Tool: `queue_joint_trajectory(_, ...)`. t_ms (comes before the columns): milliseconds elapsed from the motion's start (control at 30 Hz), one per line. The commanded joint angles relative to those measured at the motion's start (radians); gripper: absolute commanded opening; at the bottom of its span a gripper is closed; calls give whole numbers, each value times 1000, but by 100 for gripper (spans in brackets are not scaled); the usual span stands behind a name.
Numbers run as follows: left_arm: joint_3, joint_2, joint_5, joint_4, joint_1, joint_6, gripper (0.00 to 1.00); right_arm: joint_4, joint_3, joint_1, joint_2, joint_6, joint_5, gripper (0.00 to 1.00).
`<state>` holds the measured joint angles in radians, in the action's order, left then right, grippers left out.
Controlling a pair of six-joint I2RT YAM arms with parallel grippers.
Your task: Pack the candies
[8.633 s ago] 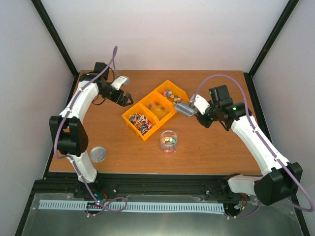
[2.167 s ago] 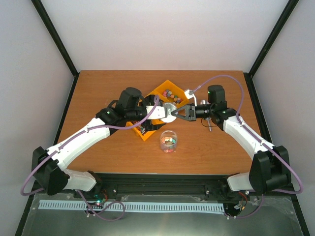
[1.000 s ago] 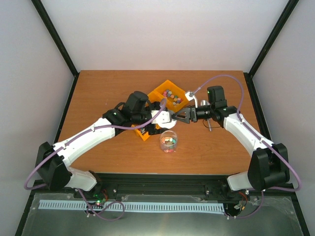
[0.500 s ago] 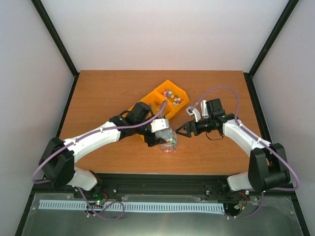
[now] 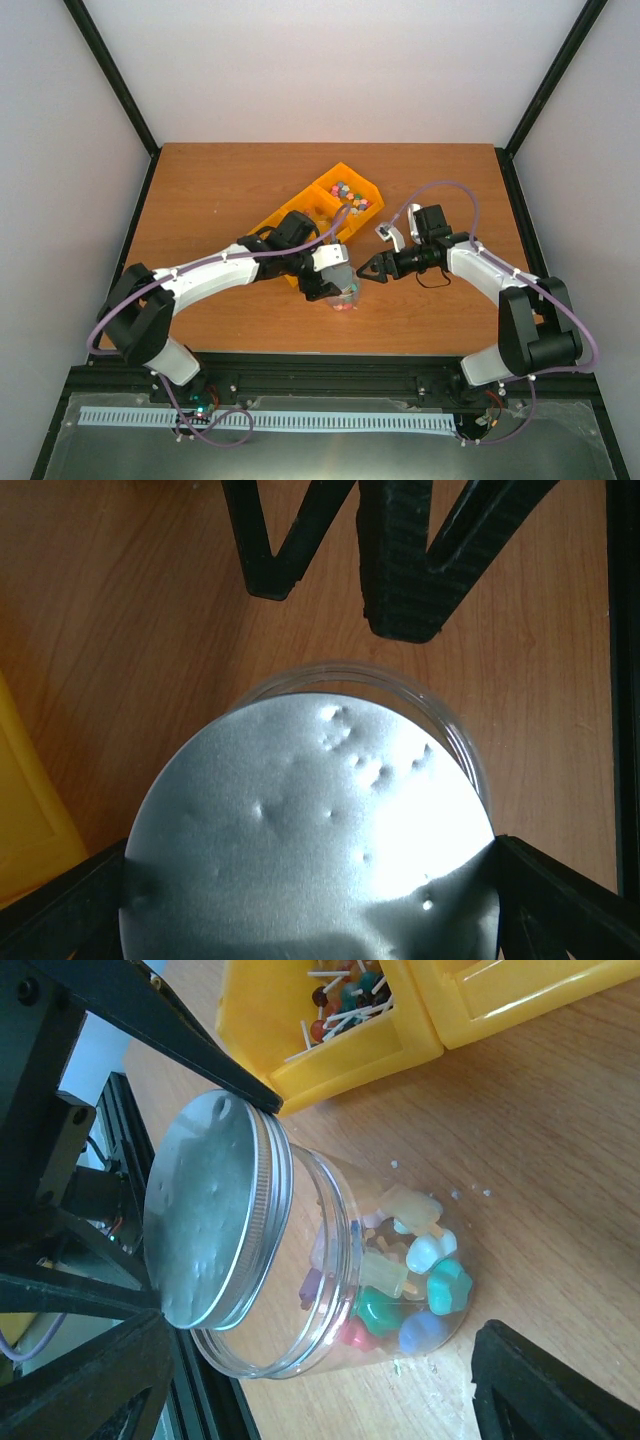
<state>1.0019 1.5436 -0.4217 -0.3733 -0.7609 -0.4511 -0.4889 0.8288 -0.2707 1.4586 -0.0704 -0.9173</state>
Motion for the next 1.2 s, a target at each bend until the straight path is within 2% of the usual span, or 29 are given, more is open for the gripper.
queue_joint_trajectory(0, 40, 24, -27, 29, -13, 31, 79, 20, -4, 2, 23, -9, -27, 80)
queue_joint_trajectory(367, 68, 56, -55, 15, -14, 30, 79, 31, 7, -19, 68, -2, -48, 70)
queue_joint_trajectory(800, 110, 75, -100, -44, -15, 37, 79, 18, 24, -22, 82, -8, -60, 74)
queue_joint_trajectory(1167, 134, 113, -114, -47, -17, 27, 80, 4, 34, -23, 94, -18, -55, 71)
